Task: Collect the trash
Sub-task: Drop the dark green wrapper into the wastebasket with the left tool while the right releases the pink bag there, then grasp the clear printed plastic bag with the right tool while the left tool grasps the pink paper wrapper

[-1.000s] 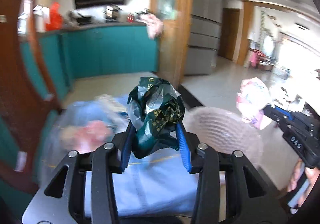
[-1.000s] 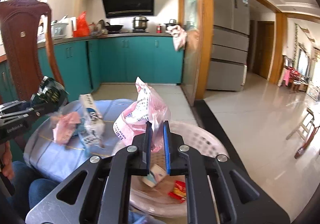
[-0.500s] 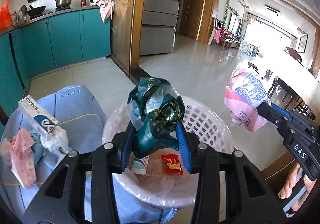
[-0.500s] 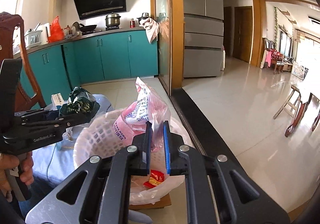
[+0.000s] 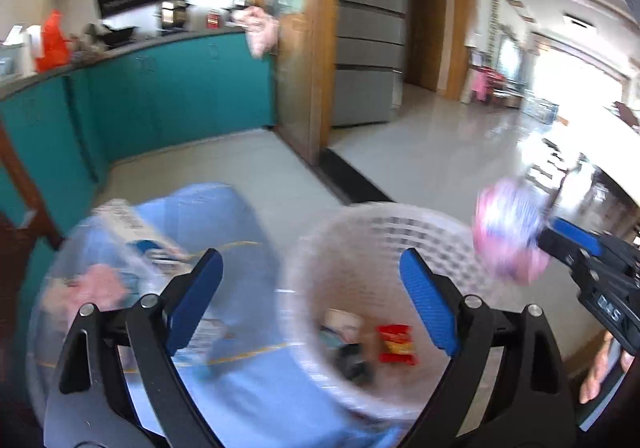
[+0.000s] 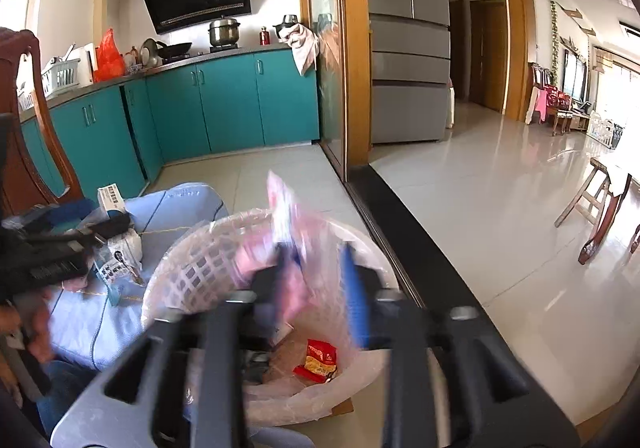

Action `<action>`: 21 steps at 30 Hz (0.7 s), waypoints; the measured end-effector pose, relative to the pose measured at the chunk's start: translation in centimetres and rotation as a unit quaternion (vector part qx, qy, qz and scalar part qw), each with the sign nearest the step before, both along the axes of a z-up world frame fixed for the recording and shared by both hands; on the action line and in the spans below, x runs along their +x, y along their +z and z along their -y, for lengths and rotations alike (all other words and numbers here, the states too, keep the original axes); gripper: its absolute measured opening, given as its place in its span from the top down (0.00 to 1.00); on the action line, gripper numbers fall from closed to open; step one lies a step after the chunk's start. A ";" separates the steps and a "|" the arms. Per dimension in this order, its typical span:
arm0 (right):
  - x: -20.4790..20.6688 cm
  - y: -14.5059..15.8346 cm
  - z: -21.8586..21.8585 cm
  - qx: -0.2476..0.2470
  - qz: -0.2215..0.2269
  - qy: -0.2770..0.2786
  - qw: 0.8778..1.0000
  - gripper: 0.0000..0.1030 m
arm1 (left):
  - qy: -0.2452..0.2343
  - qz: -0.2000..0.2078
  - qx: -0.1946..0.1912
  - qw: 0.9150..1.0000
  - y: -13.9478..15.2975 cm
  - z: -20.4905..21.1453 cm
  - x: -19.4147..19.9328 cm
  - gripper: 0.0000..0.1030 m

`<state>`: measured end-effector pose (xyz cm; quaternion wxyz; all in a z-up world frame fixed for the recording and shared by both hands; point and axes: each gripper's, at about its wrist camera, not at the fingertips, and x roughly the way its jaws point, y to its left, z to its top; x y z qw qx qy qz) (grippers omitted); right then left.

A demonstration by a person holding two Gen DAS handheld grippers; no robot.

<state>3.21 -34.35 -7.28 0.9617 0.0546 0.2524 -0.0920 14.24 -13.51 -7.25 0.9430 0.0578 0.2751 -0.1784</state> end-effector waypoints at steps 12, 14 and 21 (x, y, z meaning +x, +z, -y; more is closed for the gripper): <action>5.2 -1.3 -8.9 0.020 -0.017 0.119 0.993 0.40 | 0.218 -0.011 0.042 0.975 0.6 -15.8 3.8 0.12; 6.3 -1.6 -11.3 0.027 -0.019 0.153 0.988 0.40 | 0.232 -0.035 0.029 0.972 -0.2 -18.3 4.1 0.12; 13.9 -5.6 -20.7 0.016 -0.088 0.234 0.968 0.19 | 0.220 -0.095 0.011 0.971 -3.8 -21.9 4.8 0.06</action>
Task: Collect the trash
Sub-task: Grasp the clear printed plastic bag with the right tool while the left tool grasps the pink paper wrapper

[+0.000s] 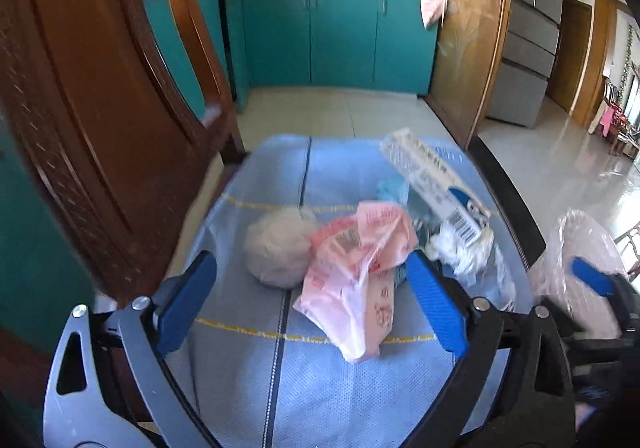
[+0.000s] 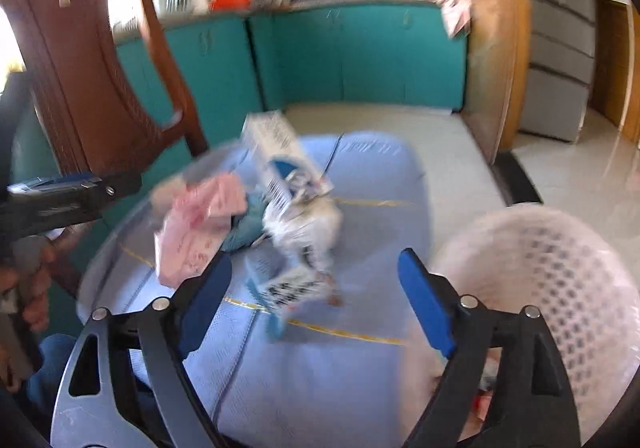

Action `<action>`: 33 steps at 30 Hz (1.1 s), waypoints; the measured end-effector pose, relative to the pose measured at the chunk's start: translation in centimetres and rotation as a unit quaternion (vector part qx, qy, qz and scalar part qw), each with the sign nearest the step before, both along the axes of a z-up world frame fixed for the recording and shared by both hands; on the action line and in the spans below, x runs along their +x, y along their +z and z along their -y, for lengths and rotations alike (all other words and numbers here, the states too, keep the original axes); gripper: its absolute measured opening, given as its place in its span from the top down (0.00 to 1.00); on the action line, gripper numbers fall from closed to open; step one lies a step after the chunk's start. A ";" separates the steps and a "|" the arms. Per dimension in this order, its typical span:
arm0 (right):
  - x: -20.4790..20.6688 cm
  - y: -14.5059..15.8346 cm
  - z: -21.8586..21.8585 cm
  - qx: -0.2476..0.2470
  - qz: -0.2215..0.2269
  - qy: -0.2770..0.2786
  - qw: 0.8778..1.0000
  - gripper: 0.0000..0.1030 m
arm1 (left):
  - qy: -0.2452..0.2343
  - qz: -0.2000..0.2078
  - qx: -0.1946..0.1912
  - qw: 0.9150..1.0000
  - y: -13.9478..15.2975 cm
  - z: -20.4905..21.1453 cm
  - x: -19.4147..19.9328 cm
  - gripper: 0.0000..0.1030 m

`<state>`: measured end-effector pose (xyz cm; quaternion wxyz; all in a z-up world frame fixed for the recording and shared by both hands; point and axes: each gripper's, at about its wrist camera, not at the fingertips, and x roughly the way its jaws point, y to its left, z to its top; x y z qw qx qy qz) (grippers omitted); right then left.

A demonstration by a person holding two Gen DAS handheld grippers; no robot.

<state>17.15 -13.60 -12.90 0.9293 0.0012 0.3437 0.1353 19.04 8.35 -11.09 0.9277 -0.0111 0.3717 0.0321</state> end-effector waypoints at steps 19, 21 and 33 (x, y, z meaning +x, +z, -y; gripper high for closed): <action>1.0 -2.7 -2.4 -0.041 -0.023 0.019 0.999 0.64 | -0.060 -0.077 -0.044 0.994 -5.9 0.4 2.3 0.88; 0.4 -2.0 -2.3 -0.041 -0.015 0.018 0.999 0.65 | -0.057 -0.063 -0.038 0.996 -5.1 0.5 1.4 0.89; -5.5 5.8 -1.6 -0.049 0.086 0.007 0.995 0.65 | -0.017 0.093 0.030 0.995 4.0 1.8 -7.2 0.89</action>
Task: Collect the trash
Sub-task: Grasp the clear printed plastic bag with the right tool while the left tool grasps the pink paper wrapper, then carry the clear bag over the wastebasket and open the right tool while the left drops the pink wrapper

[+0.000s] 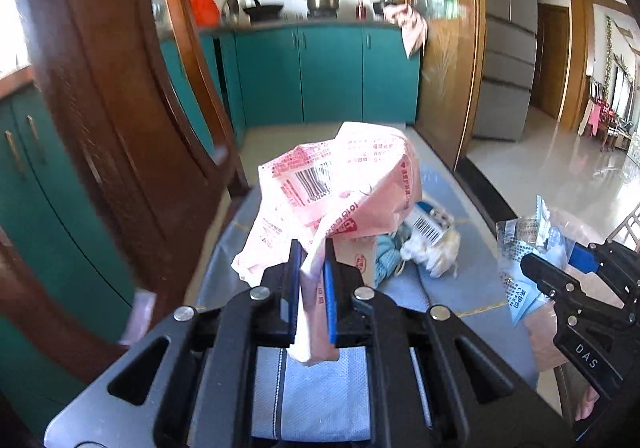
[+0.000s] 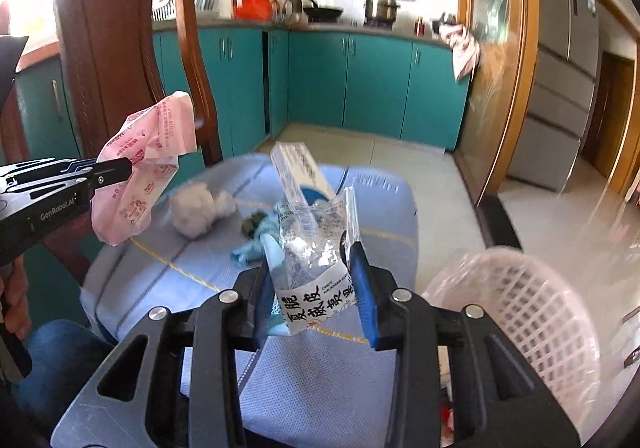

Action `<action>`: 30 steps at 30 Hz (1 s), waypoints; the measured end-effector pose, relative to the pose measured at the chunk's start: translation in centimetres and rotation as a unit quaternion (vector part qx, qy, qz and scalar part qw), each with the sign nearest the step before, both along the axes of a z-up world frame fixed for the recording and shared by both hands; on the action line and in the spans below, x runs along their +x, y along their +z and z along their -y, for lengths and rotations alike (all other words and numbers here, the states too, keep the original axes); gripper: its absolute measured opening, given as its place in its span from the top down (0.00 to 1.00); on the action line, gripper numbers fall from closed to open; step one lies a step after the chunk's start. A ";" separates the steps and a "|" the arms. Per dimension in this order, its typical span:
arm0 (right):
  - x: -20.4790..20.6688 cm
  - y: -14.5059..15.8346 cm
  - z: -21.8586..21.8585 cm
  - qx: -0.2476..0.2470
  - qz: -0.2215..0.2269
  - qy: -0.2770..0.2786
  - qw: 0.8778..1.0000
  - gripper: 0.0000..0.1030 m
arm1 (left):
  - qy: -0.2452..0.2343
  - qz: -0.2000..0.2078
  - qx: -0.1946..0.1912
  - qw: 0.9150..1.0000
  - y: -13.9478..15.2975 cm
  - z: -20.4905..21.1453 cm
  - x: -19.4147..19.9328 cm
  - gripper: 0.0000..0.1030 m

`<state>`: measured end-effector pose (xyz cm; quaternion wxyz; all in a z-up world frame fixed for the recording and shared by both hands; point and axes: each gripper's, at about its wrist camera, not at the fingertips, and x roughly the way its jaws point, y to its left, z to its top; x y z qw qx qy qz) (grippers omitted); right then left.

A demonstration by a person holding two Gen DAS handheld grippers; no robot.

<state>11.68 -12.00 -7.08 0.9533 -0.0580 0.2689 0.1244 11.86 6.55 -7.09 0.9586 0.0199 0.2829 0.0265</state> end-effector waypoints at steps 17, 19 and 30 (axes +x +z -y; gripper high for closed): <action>-7.3 7.0 0.8 0.007 0.092 -0.007 0.996 0.65 | -0.009 0.093 0.006 0.996 6.6 2.2 -8.9 0.89; -7.9 7.3 0.8 0.008 0.097 -0.007 0.995 0.65 | -0.010 0.097 0.007 0.995 6.9 2.4 -9.4 0.89; -9.3 8.0 0.9 0.012 0.107 0.000 0.994 0.65 | -0.008 0.110 0.005 0.994 7.0 2.3 -11.7 0.89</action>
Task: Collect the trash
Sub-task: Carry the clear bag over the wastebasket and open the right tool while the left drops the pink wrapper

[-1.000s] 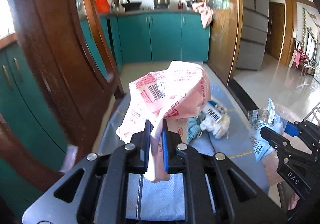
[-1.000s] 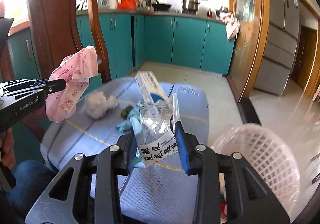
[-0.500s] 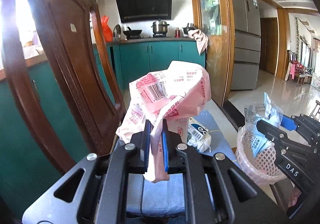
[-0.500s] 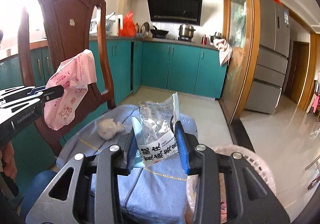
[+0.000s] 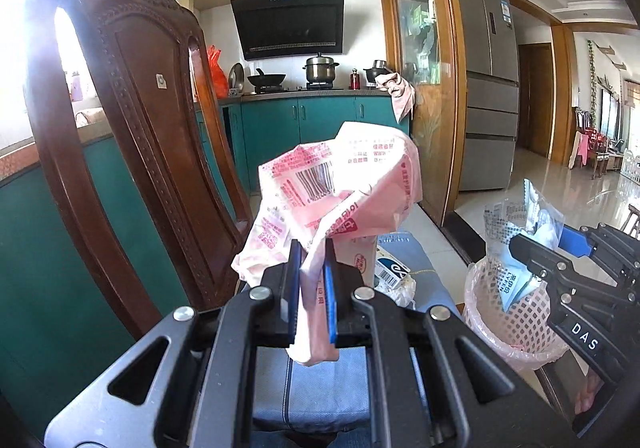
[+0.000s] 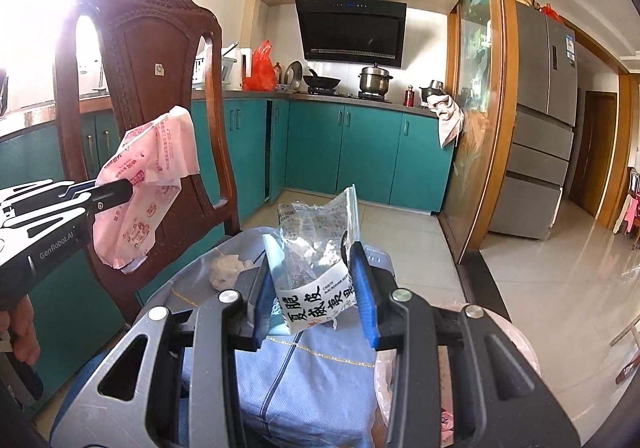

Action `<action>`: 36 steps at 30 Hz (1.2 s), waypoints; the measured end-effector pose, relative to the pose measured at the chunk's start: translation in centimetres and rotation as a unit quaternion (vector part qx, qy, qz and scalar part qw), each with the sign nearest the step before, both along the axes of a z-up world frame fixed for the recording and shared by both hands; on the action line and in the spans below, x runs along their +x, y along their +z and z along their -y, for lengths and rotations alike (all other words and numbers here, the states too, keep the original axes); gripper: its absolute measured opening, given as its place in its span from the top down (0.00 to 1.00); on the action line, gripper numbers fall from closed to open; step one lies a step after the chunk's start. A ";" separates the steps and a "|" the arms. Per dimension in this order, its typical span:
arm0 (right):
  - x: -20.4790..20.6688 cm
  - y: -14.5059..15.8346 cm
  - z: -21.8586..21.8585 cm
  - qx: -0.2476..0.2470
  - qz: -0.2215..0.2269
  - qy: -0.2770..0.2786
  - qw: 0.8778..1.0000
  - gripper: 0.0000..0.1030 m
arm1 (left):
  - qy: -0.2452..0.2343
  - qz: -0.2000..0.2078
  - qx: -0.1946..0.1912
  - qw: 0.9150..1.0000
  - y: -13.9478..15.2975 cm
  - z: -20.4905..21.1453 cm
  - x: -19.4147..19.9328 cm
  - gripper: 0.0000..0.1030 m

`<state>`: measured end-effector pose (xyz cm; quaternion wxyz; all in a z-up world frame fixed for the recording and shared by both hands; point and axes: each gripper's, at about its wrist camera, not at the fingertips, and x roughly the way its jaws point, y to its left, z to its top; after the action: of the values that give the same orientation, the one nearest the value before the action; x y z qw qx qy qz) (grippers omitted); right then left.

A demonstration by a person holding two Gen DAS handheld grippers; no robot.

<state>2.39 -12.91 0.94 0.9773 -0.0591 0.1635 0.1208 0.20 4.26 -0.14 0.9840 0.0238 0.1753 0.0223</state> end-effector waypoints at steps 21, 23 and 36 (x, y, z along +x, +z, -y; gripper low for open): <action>0.9 -1.1 4.2 0.026 -0.014 -0.041 0.999 0.65 | -0.026 -0.033 0.001 0.999 -1.5 1.4 2.3 0.89; 1.1 -1.5 4.7 0.029 -0.018 -0.045 0.998 0.65 | -0.029 -0.036 0.003 0.999 -1.7 1.9 2.6 0.89; 1.2 -2.8 11.2 0.033 -0.027 -0.115 0.993 0.65 | -0.120 -0.054 0.007 0.991 -2.9 9.2 5.4 0.89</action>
<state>3.61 -24.16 -1.84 0.9813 -0.0049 0.1916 0.0148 5.60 -4.99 -3.06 0.9684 0.0528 0.2241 -0.0960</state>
